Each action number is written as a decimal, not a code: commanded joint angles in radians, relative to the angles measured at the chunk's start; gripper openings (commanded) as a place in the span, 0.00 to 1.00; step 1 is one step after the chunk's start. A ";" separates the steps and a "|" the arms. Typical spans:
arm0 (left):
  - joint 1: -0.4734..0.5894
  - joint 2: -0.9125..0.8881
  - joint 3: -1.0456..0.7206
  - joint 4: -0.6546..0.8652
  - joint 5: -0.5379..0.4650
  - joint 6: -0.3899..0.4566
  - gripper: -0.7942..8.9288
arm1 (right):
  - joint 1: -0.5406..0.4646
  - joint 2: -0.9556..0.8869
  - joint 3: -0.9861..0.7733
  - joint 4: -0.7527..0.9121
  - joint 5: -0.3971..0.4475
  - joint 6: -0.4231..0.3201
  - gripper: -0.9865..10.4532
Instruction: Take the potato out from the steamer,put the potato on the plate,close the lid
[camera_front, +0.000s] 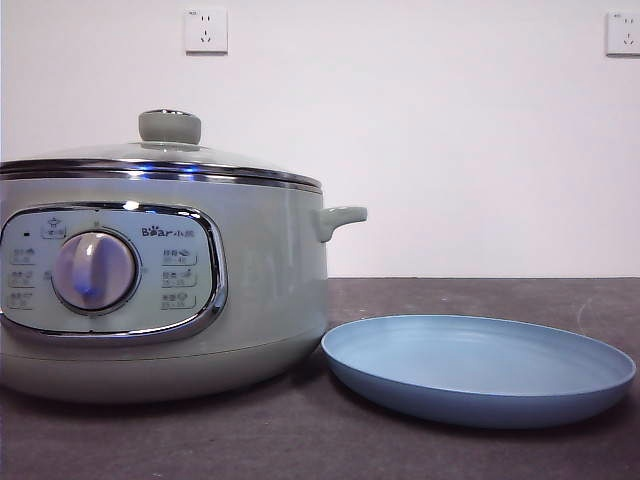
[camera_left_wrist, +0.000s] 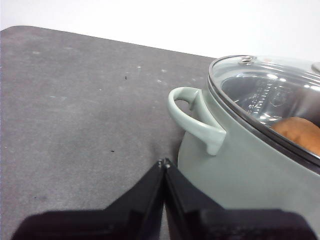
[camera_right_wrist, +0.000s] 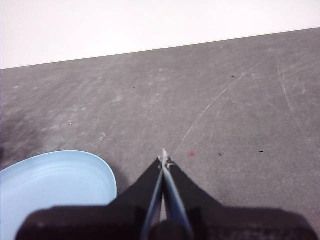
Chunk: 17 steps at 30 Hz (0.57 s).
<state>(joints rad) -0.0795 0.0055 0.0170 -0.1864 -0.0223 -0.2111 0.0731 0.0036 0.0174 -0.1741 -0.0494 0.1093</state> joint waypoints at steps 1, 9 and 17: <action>0.003 -0.002 -0.014 0.011 -0.001 0.003 0.08 | 0.003 -0.002 -0.011 -0.006 -0.004 0.042 0.09; 0.003 -0.002 -0.014 0.058 0.002 -0.032 0.08 | 0.003 -0.002 -0.011 -0.006 -0.001 0.192 0.09; 0.003 -0.002 0.019 0.071 0.150 -0.175 0.07 | 0.003 0.000 0.027 -0.007 -0.058 0.287 0.08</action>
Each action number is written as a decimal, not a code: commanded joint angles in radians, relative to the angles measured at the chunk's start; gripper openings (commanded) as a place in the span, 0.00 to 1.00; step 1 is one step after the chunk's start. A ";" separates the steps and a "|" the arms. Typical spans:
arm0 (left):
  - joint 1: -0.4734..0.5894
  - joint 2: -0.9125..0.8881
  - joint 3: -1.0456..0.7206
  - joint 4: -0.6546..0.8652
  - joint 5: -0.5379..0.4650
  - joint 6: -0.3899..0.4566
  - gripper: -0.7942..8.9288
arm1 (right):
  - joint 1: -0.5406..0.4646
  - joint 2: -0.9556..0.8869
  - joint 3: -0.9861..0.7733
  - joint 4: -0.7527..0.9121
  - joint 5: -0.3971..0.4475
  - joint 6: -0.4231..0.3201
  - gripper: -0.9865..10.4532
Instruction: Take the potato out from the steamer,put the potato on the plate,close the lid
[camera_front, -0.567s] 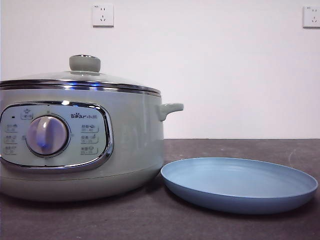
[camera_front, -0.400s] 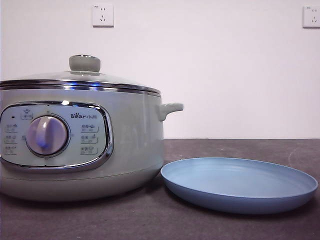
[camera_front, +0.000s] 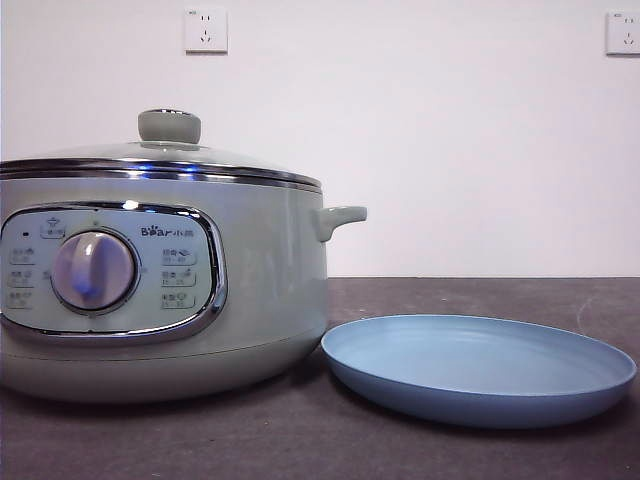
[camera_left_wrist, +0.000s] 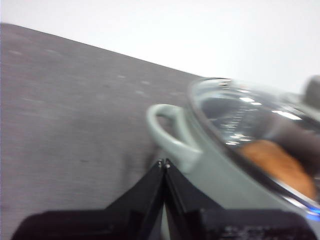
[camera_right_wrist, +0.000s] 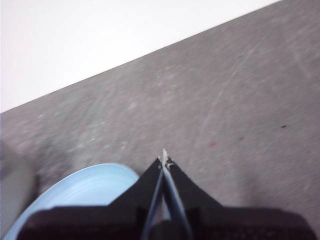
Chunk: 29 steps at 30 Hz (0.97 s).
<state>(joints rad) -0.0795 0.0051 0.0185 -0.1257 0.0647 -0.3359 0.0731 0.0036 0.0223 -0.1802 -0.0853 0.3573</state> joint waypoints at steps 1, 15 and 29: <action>0.003 -0.001 0.036 0.001 0.089 -0.057 0.07 | 0.003 0.006 0.041 -0.001 -0.022 0.039 0.08; 0.003 0.153 0.472 -0.140 0.103 0.035 0.07 | 0.003 0.275 0.468 -0.001 -0.024 -0.049 0.08; 0.001 0.642 0.817 -0.260 0.257 0.161 0.31 | 0.010 0.645 0.809 -0.013 -0.332 -0.217 0.34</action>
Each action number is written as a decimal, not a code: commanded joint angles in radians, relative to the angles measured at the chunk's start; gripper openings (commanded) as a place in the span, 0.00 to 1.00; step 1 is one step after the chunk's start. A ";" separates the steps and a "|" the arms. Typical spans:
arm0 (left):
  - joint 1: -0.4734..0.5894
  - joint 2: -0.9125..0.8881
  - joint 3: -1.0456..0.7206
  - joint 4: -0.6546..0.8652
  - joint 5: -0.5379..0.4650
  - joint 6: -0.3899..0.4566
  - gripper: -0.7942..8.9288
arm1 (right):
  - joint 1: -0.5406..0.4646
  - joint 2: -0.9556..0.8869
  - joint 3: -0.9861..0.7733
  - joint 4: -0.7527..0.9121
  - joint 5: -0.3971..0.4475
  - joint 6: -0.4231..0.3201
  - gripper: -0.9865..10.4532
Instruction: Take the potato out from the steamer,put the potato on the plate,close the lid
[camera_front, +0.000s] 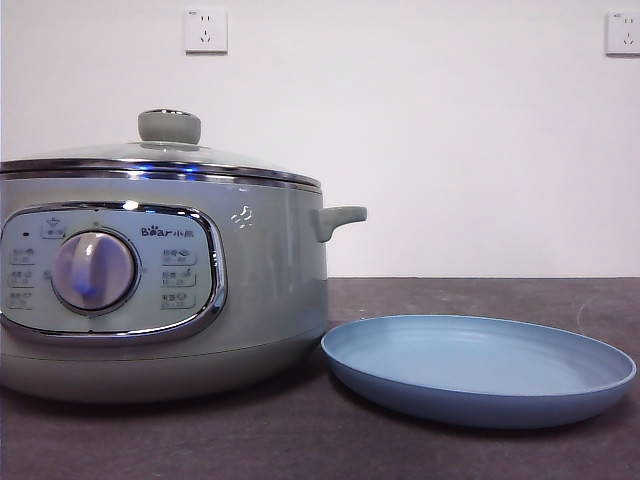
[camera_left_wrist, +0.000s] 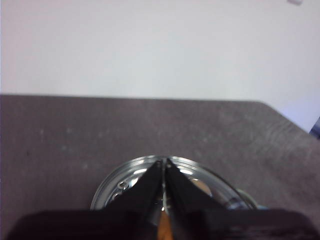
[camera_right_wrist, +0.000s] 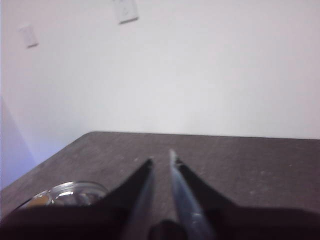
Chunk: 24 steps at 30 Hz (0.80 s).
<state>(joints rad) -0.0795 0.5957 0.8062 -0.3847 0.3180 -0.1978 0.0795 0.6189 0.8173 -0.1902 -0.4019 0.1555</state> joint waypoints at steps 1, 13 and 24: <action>0.001 0.082 0.046 -0.001 0.003 0.023 0.43 | 0.004 0.046 0.023 -0.003 -0.017 -0.013 0.41; -0.059 0.315 0.180 0.003 0.030 0.023 0.54 | 0.045 0.161 0.053 -0.004 -0.019 0.011 0.47; -0.244 0.454 0.183 0.035 -0.024 0.031 0.54 | 0.093 0.180 0.053 -0.002 -0.015 0.011 0.47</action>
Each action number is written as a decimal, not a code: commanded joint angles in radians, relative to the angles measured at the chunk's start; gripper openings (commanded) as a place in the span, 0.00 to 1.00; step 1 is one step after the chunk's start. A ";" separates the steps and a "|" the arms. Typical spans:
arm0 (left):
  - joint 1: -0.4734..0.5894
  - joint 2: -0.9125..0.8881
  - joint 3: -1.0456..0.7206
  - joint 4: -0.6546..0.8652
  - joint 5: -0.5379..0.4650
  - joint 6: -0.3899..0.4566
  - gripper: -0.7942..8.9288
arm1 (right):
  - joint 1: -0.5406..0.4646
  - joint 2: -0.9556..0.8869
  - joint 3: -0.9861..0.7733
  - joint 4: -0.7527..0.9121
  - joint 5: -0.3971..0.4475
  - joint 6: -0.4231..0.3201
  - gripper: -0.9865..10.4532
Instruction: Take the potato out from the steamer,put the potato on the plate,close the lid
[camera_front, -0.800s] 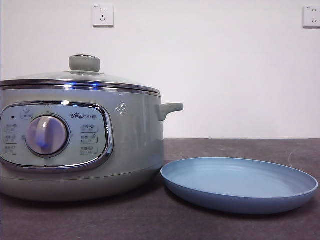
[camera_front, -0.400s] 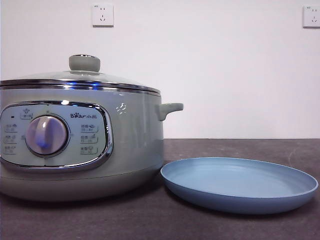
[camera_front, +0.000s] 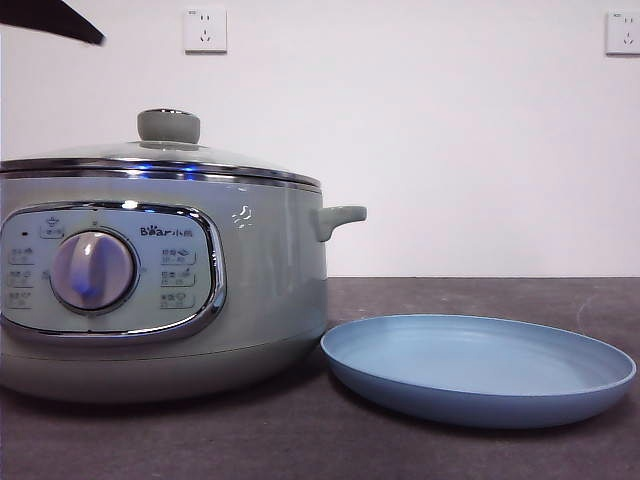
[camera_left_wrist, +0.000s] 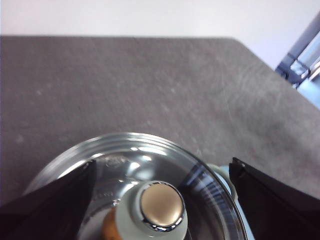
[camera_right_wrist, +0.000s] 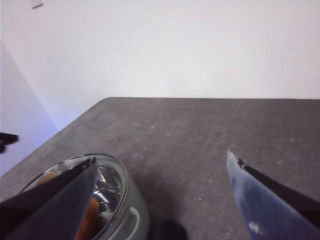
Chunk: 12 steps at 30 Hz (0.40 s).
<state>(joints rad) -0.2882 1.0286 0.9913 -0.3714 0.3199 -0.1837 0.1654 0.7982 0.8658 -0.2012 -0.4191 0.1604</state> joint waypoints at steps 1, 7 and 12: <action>-0.056 0.033 -0.002 0.030 -0.048 0.028 0.54 | 0.008 0.000 0.004 0.009 0.002 0.006 0.47; -0.150 0.100 -0.002 0.057 -0.184 0.059 0.54 | 0.008 0.000 0.004 0.008 0.001 0.006 0.47; -0.198 0.161 -0.002 0.048 -0.295 0.093 0.54 | 0.008 0.000 0.004 0.008 0.001 0.006 0.47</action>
<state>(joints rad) -0.4805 1.1778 0.9913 -0.3256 0.0387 -0.1181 0.1707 0.7979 0.8658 -0.2012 -0.4191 0.1608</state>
